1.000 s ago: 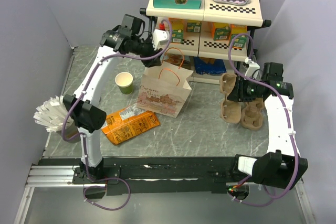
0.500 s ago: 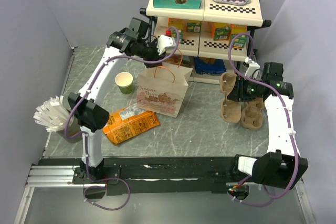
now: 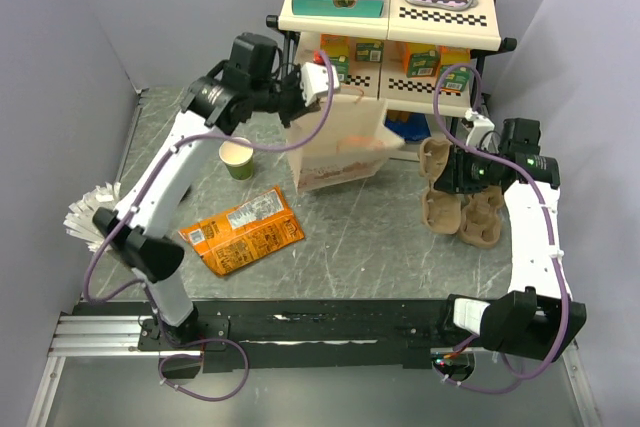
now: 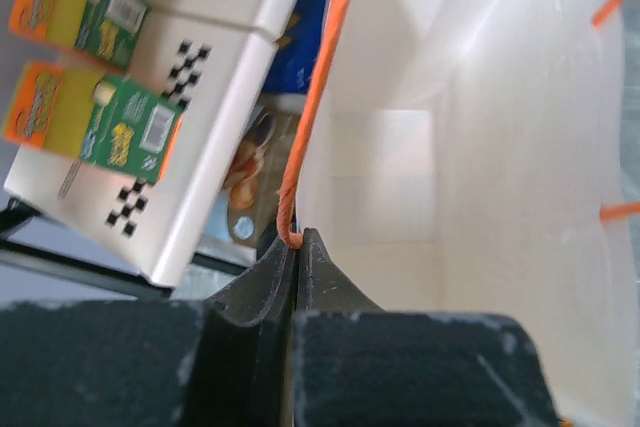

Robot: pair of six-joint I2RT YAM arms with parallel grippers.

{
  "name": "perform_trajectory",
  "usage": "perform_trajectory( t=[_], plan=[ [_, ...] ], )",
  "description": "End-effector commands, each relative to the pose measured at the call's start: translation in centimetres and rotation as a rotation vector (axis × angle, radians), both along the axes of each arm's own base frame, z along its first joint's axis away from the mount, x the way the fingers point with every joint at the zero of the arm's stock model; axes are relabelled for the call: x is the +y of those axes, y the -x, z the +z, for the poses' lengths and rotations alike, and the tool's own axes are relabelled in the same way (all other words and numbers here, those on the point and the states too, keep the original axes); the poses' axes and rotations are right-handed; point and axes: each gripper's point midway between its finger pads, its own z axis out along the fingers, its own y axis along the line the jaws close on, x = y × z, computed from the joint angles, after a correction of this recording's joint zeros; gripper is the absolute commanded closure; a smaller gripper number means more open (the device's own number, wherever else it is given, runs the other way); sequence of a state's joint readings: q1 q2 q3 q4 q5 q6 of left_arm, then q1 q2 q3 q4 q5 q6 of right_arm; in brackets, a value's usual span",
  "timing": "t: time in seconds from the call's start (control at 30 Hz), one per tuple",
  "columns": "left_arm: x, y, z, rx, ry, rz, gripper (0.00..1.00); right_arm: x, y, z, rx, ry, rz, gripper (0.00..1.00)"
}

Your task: Pack the takeout coffee

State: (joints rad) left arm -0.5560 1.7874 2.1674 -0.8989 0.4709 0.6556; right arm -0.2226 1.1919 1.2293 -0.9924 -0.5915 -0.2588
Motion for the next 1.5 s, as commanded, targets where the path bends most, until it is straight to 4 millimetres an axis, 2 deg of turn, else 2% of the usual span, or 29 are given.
perform_trajectory(
  t=[0.0,0.07,0.1,0.17,0.2,0.27,0.3,0.5,0.63,0.7,0.77,0.8,0.83,0.9,1.0,1.1,1.13,1.27,1.43,1.47],
  plan=[
    [-1.5,1.9,0.9,-0.052,0.063,-0.004,0.99,-0.5,-0.4,5.0,-0.195,0.08,0.032,1.0],
    [-2.2,2.9,0.4,-0.066,0.067,-0.009,0.99,-0.3,-0.4,6.8,-0.27,0.1,0.064,1.0],
    [-3.1,3.3,-1.1,-0.053,0.063,-0.016,0.99,-0.1,0.0,7.8,-0.31,0.109,0.074,1.0],
    [-3.3,3.8,-1.6,-0.056,0.065,0.005,0.99,0.3,0.4,9.2,-0.362,0.112,0.1,1.0],
    [-3.8,4.3,-2.6,-0.03,0.065,0.008,0.99,0.6,0.8,9.9,-0.387,0.112,0.106,1.0],
    [-4.1,4.4,-2.5,-0.035,0.08,0.031,0.99,1.7,1.7,11.2,-0.427,0.082,0.15,1.0],
    [-4.4,4.9,-3.5,0.003,0.084,0.038,0.99,2.1,2.2,11.8,-0.448,0.073,0.171,1.0],
    [-5.1,6.5,-4.3,0.037,0.11,0.042,0.99,4.9,5.4,15.2,-0.518,-0.021,0.265,1.0],
    [-4.5,7.1,-3.6,0.009,0.14,0.038,0.99,6.3,7.7,17.7,-0.615,-0.028,0.335,1.0],
    [-4.2,7.0,-3.0,-0.029,0.148,0.044,0.99,6.4,8.5,18.7,-0.704,0.025,0.37,1.0],
    [-3.8,6.8,-1.3,-0.089,0.168,0.055,0.99,6.3,9.1,19.6,-0.79,0.094,0.384,1.0],
    [-3.6,6.4,-0.4,-0.123,0.175,0.075,0.99,6.1,8.8,20.8,-0.875,0.147,0.39,1.0],
    [-3.4,6.3,0.2,-0.145,0.182,0.084,0.99,5.9,8.6,20.6,-0.897,0.17,0.382,1.0],
    [-3.1,5.8,1.2,-0.192,0.185,0.1,0.99,6.3,9.2,22.3,-1.032,0.229,0.423,1.0],
    [-3.4,5.5,0.9,-0.2,0.166,0.085,0.99,7.6,10.1,23.0,-1.114,0.216,0.523,1.0],
    [-4.0,6.4,-0.1,-0.18,0.158,0.025,0.99,8.3,10.2,23.8,-1.155,0.21,0.595,1.0],
    [-4.1,6.6,-1.5,-0.145,0.156,0.028,0.99,8.3,9.6,23.5,-1.133,0.2,0.607,1.0],
    [-4.5,7.6,-3.5,-0.056,0.167,0.0,0.99,9.1,9.6,23.5,-1.181,0.248,0.716,1.0],
    [-4.9,9.9,-4.4,0.006,0.171,-0.099,0.99,10.8,9.9,22.8,-1.25,0.326,0.873,1.0],
    [-4.9,10.0,-4.3,0.008,0.172,-0.102,0.99,11.6,10.5,22.6,-1.276,0.326,0.937,1.0]
  ],
)
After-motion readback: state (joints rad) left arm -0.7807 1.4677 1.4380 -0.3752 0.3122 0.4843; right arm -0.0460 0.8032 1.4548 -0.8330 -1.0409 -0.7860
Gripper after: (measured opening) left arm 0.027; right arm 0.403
